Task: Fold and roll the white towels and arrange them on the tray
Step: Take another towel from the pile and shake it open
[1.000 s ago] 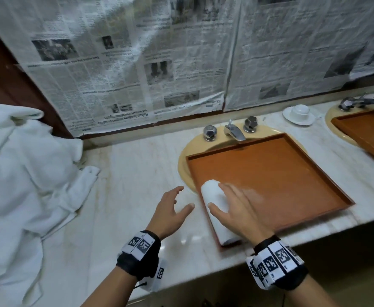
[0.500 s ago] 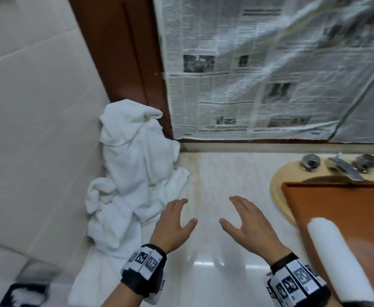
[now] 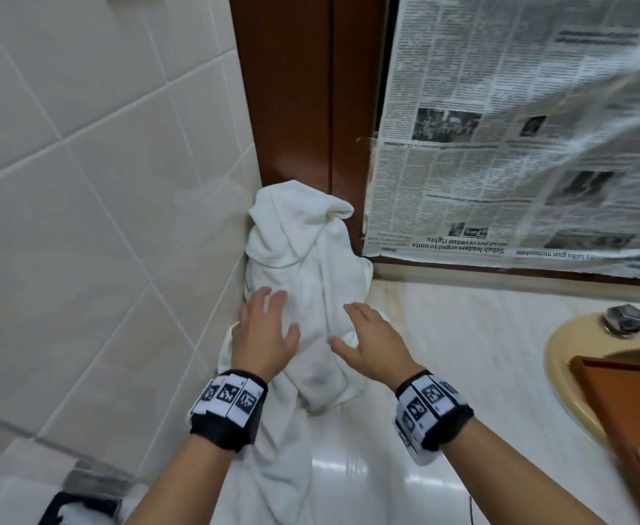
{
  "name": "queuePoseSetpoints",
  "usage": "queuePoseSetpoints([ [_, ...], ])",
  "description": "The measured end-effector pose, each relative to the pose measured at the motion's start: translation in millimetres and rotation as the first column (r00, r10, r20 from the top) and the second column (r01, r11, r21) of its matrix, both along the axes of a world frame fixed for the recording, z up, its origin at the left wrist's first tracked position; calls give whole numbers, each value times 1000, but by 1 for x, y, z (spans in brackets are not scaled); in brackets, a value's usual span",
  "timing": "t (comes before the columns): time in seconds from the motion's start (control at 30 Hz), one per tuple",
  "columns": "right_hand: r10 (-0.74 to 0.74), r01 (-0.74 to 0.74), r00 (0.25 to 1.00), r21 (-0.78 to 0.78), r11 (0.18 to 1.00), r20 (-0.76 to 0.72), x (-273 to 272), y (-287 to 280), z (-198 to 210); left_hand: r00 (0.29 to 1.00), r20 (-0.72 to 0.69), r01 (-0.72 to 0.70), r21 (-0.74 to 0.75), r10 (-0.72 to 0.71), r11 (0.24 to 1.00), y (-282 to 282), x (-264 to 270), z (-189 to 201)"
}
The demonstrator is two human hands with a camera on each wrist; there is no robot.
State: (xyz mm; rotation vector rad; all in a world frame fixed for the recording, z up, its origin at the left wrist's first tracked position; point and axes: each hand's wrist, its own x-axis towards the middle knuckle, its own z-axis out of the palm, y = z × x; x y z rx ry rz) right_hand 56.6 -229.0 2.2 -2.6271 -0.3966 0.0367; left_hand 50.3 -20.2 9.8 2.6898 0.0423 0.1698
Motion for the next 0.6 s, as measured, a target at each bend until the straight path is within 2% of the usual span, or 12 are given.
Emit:
queuePoseSetpoints([
  [0.07, 9, -9, 999, -17, 1000, 33, 25, 14, 6, 999, 31, -34, -30, 34, 999, 5, 19, 6],
  [0.27, 3, 0, 985, -14, 1000, 172, 97, 42, 34, 946, 321, -11, -108, 46, 994, 16, 67, 13],
  [0.37, 23, -13, 969, -42, 999, 244, 122, 53, 45, 945, 324, -19, -99, 51, 995, 16, 83, 17],
  [0.47, 78, -56, 966, -95, 994, 246, 136, 61, 54, 937, 344, -19, -133, 64, 991, 18, 95, 20],
  [0.6, 156, -122, 961, -155, 980, 227, 143, 54, 56, 888, 459, 126, -175, -32, 977, 11, 78, 38],
])
